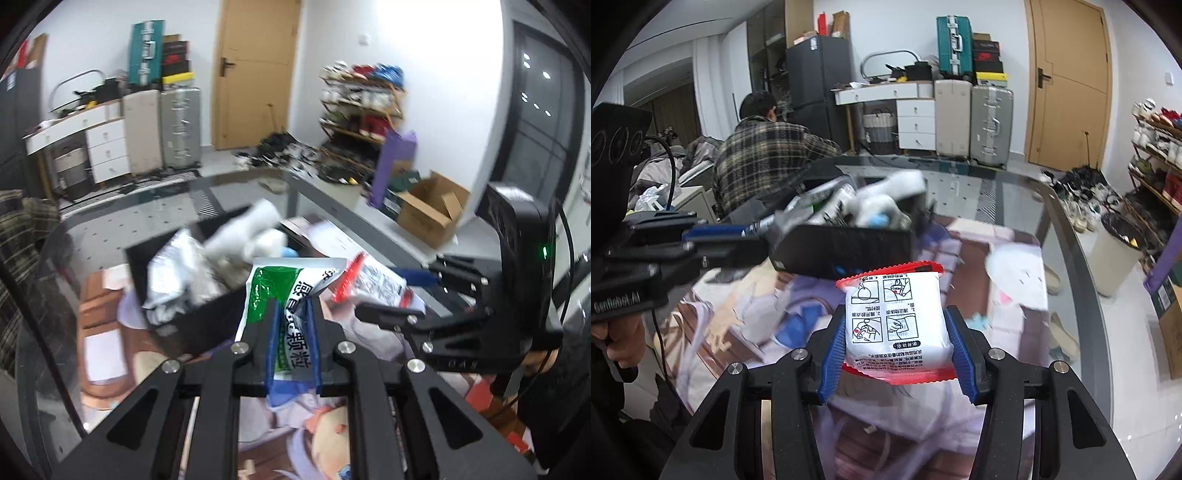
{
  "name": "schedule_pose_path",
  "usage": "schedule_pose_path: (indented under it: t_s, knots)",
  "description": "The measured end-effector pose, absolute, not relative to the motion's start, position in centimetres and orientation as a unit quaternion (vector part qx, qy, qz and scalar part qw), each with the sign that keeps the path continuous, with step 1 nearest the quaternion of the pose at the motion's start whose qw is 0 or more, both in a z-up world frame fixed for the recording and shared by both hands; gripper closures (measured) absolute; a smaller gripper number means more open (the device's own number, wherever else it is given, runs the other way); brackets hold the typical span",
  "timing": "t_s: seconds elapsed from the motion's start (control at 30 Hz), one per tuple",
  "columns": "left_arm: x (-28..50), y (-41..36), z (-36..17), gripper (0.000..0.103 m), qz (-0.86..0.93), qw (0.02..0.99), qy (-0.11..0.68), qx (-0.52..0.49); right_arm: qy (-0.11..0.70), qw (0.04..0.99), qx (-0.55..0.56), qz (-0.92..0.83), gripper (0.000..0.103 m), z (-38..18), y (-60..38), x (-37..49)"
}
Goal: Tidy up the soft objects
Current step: 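Carry the green packet and red-edged packet over the black box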
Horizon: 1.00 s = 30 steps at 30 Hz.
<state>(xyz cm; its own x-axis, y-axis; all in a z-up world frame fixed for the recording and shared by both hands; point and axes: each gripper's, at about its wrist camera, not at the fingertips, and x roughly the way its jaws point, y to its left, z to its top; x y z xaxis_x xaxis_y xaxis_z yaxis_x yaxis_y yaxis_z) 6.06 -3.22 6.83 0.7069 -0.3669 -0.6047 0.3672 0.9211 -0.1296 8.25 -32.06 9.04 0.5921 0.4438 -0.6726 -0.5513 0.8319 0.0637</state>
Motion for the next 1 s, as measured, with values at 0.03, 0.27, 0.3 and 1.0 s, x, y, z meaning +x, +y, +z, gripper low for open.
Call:
schedule_pose_path:
  t_s: [0.03,0.27,0.3,1.0]
  knots:
    - [6.1,-2.6,7.2,0.091,-0.188,0.927,0.324,-0.006,0.352,0.889,-0.076,0.282,0.051,9.2,-31.7,8.4]
    - [7.3,1.0,8.6,0.091,-0.14,0.941,0.308,-0.035,0.335,0.89,-0.077,0.3,0.051,10.6,-28.6,10.0]
    - [7.6,1.3,8.7,0.091,-0.133,0.942,0.306,-0.037,0.333,0.89,-0.077,0.301,0.051,10.7,-28.1,10.4]
    - [16.6,2.6,5.2,0.091,-0.085,0.936,0.341,-0.035,0.36,0.867,-0.122,0.322,0.052,10.4,-21.1,17.8]
